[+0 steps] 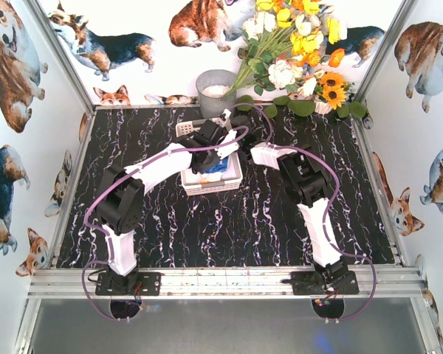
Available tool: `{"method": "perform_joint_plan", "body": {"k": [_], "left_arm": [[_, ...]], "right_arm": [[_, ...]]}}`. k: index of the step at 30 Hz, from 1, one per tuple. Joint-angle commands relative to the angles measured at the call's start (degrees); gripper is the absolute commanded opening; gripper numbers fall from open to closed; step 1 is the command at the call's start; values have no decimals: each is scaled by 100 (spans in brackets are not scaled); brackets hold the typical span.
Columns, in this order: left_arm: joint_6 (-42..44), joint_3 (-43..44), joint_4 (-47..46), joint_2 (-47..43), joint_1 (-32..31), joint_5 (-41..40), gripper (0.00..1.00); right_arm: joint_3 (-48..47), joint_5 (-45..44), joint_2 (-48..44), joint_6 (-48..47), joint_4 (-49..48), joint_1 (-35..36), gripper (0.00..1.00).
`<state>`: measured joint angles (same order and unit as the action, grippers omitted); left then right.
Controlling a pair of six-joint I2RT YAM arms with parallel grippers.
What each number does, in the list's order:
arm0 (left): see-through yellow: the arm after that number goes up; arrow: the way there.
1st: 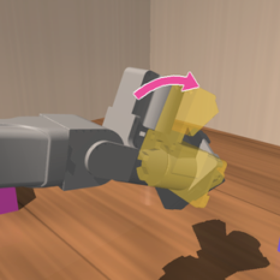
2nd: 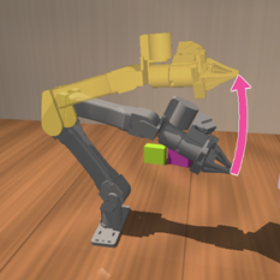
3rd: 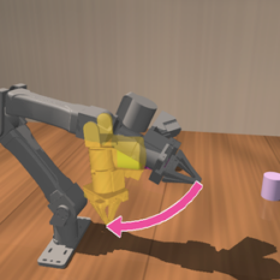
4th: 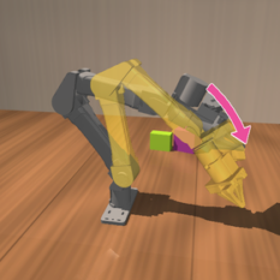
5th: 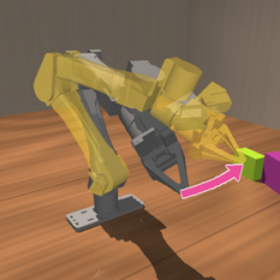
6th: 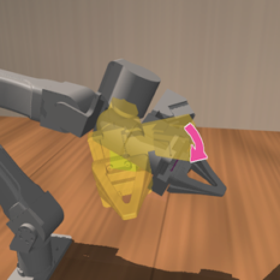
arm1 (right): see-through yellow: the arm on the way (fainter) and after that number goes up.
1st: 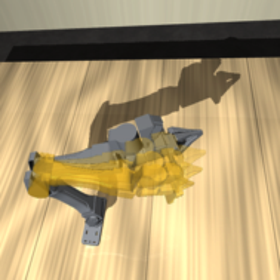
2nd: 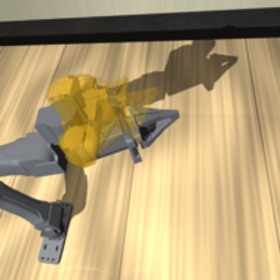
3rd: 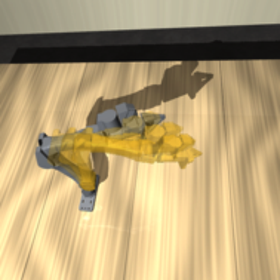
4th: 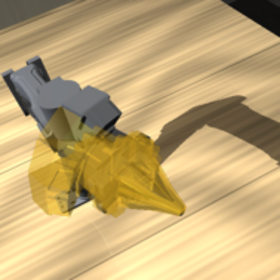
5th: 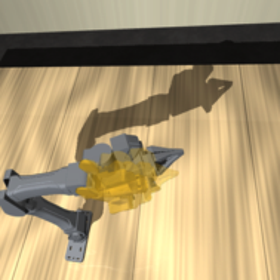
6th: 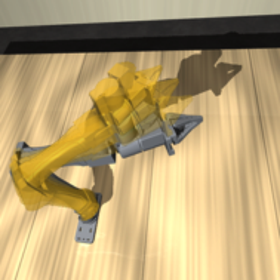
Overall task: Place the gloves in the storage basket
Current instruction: Place the glove in the bin.
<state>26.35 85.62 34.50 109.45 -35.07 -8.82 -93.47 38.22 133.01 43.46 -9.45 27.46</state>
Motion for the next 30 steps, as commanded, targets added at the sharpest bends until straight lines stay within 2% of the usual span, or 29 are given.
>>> {"method": "perform_joint_plan", "body": {"k": [1,5,10,19,30], "left_arm": [[-94,-92,-5,-165,-195,292,0],[-140,-168,-6,-150,-209,451,1],[-268,-167,-48,-152,-202,658,7],[-312,-198,-7,-204,-213,641,7],[-443,-215,142,-214,-354,719,10]], "right_arm": [[43,-367,-384,-257,-298,-13,0],[78,-396,-502,-432,-72,-13,26],[157,-467,-703,-652,166,-13,40],[404,-652,-1063,-667,359,-13,48],[721,-824,-1357,-638,435,-13,49]]}}
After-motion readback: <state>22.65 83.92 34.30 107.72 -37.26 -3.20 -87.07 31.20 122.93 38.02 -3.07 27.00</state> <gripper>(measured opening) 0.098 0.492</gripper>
